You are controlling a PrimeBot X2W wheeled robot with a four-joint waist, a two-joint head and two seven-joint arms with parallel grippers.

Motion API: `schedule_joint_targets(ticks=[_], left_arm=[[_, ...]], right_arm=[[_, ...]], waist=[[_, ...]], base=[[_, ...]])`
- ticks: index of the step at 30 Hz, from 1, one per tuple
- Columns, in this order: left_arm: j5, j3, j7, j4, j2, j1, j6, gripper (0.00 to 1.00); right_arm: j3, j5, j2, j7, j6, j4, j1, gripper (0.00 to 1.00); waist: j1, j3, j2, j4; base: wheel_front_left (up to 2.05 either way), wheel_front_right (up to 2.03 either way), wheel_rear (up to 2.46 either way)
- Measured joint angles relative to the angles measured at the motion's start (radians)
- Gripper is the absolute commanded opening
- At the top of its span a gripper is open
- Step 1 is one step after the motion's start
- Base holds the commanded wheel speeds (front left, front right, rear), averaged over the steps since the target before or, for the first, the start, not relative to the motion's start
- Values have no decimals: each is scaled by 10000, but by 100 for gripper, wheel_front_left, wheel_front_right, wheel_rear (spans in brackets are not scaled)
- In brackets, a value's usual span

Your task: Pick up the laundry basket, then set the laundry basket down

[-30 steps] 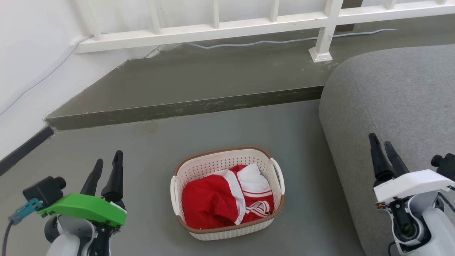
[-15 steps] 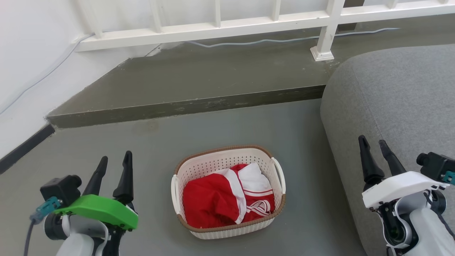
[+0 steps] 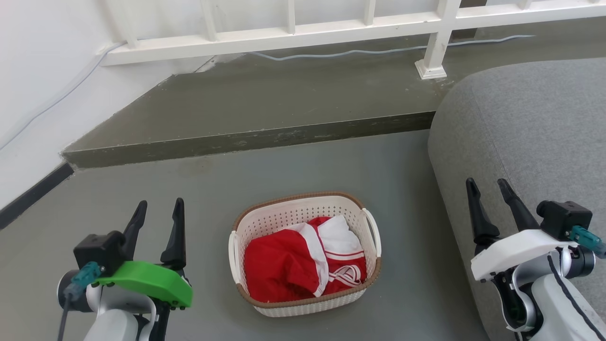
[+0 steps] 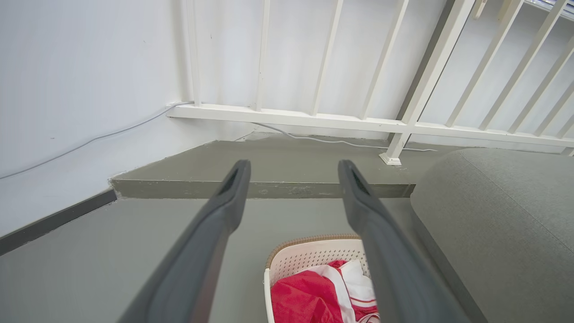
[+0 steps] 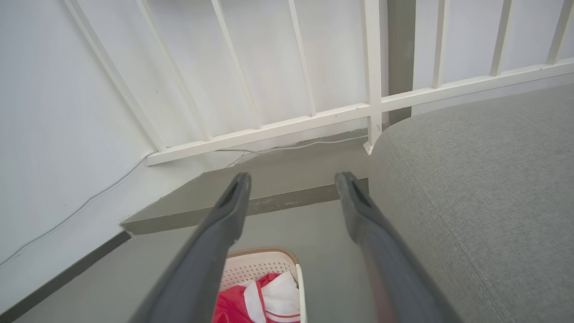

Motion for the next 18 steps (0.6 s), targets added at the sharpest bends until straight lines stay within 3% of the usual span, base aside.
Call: schedule_joint_targets(ticks=[18], left_arm=[[1866, -393, -533, 332, -4, -6, 378, 100]], right_arm=[[359, -1985, -88, -539, -422, 6, -9, 100]], waist=[[0, -22, 0, 38]], base=[[0, 0, 0]])
